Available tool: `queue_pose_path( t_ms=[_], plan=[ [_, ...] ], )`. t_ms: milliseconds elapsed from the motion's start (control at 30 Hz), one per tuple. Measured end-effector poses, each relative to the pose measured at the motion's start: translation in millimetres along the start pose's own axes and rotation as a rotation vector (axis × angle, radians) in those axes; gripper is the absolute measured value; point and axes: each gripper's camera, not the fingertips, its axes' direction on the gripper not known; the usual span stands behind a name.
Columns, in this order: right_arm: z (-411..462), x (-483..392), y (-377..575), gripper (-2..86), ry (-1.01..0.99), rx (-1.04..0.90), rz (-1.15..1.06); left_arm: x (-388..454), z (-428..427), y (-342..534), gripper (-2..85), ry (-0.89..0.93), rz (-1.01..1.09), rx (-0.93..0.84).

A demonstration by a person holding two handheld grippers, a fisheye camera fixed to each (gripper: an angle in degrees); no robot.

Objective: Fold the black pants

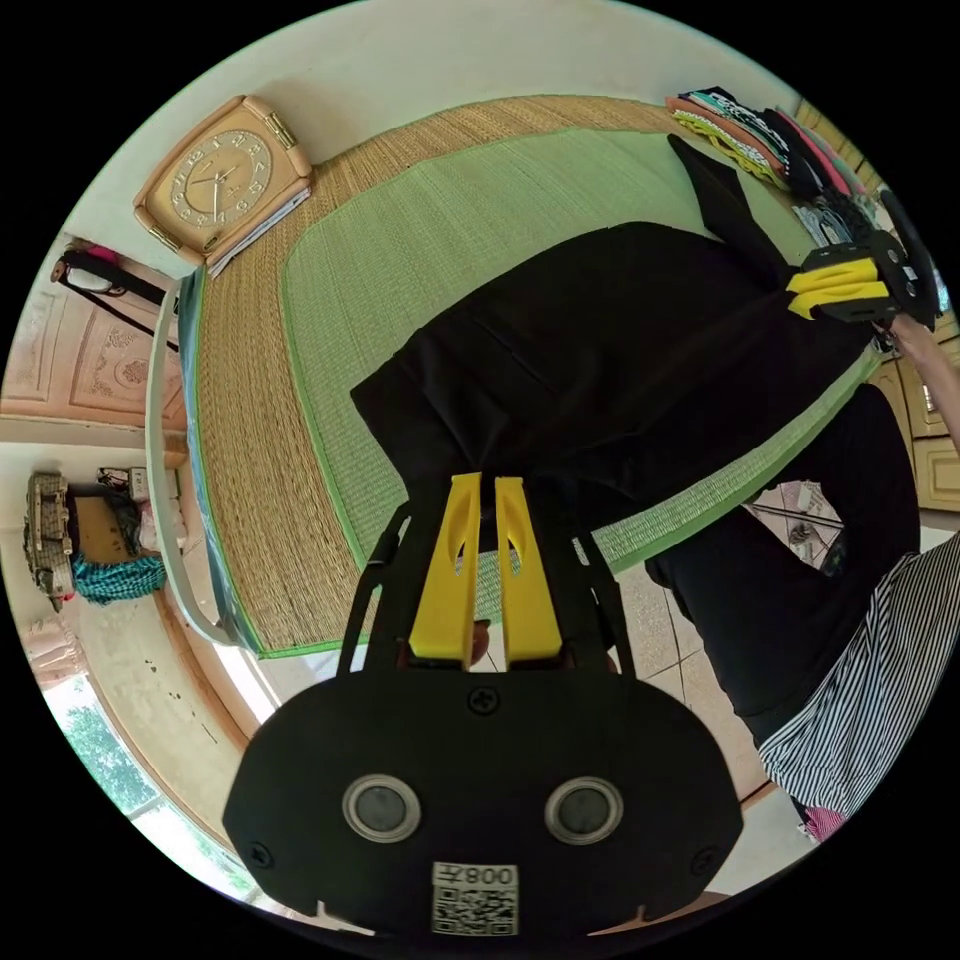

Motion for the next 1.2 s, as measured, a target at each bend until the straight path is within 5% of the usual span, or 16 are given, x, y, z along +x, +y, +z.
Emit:
queue_pose_path(
  t_ms=[1200],
  plan=[
    [101.5, -47.8, 94.7, 2.8, -0.116, -0.056, -0.007, -41.6, 125.4, 108.2, 6.0, 0.044, -0.054, -0.097]
  ],
)
